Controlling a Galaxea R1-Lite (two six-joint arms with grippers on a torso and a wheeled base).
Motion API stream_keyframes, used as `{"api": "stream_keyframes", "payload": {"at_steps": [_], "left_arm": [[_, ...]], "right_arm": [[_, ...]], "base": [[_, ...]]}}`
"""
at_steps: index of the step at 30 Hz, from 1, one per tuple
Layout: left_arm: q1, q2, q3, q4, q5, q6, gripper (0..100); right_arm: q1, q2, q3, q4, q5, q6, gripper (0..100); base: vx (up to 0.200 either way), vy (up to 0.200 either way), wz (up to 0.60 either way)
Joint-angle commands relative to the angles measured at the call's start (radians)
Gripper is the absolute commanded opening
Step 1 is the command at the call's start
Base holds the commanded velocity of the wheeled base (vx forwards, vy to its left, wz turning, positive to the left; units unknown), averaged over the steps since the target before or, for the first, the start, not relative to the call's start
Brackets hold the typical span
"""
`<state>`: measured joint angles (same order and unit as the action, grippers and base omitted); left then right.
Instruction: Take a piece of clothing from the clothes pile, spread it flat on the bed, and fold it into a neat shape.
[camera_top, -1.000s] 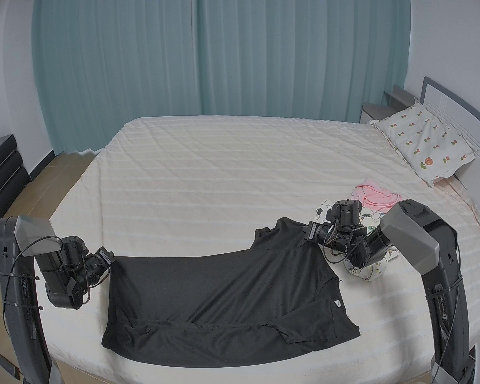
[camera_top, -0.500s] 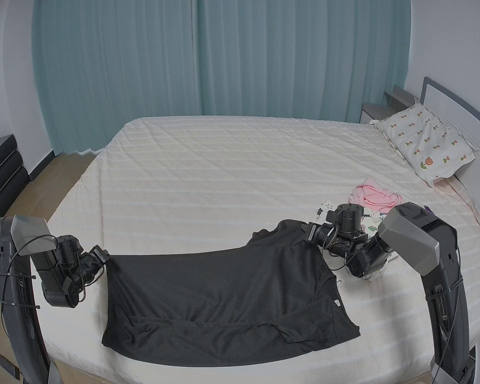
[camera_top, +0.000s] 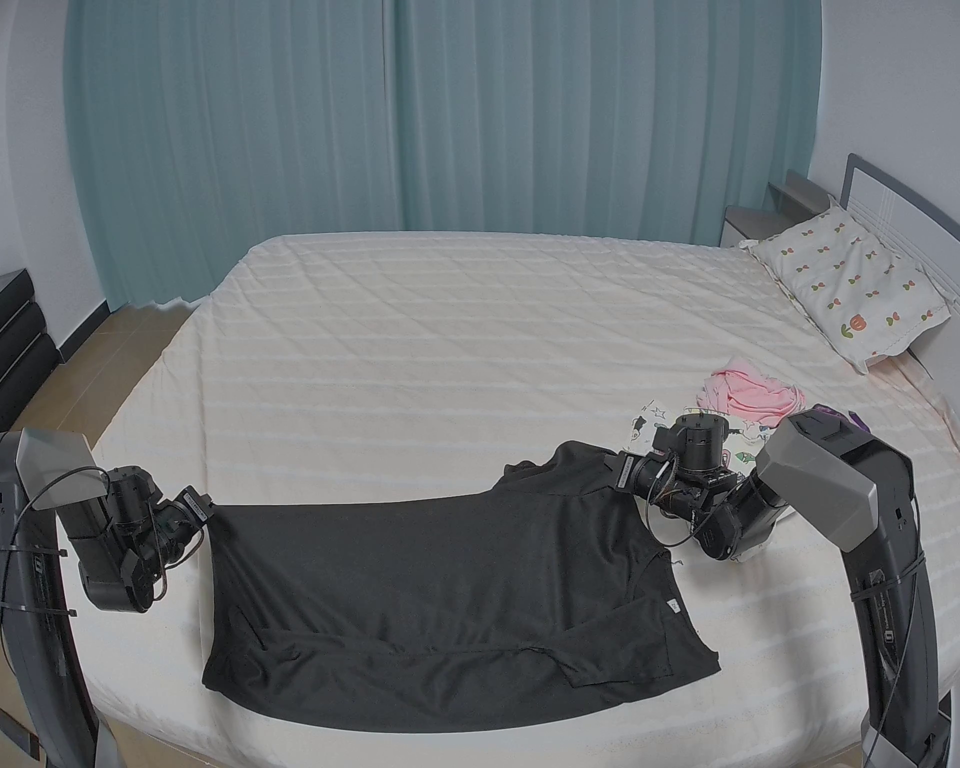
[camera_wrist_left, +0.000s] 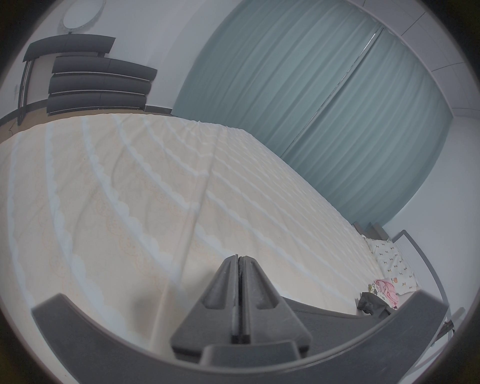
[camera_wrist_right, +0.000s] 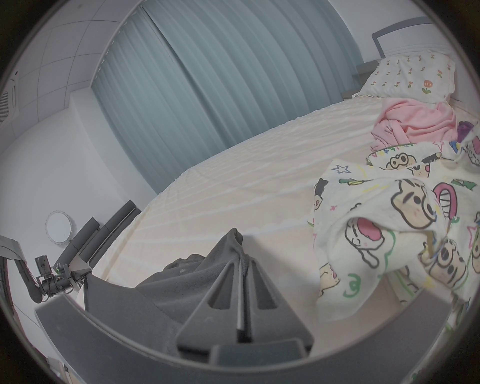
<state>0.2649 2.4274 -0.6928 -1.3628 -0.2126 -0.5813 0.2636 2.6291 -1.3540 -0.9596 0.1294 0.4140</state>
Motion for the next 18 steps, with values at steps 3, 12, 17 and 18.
{"api": "stream_keyframes", "payload": {"at_steps": [3, 12, 17, 18], "left_arm": [[0.017, -0.001, -0.002, 0.002, -0.007, 0.0, 0], [0.028, -0.027, 0.068, -0.001, -0.034, 0.021, 0], [0.033, -0.062, 0.111, -0.002, -0.074, 0.04, 0], [0.033, -0.073, 0.122, -0.002, -0.076, 0.041, 0]], "right_arm": [[-0.014, -0.06, 0.067, -0.005, 0.012, 0.009, 0], [-0.03, -0.138, 0.266, -0.093, 0.096, 0.011, 0], [-0.037, -0.164, 0.34, -0.125, 0.108, 0.008, 0], [-0.037, -0.172, 0.358, -0.134, 0.118, 0.008, 0]], "base": [[0.0, 0.0, 0.0], [0.0, 0.0, 0.0], [0.0, 0.0, 0.0], [0.0, 0.0, 0.0]]}}
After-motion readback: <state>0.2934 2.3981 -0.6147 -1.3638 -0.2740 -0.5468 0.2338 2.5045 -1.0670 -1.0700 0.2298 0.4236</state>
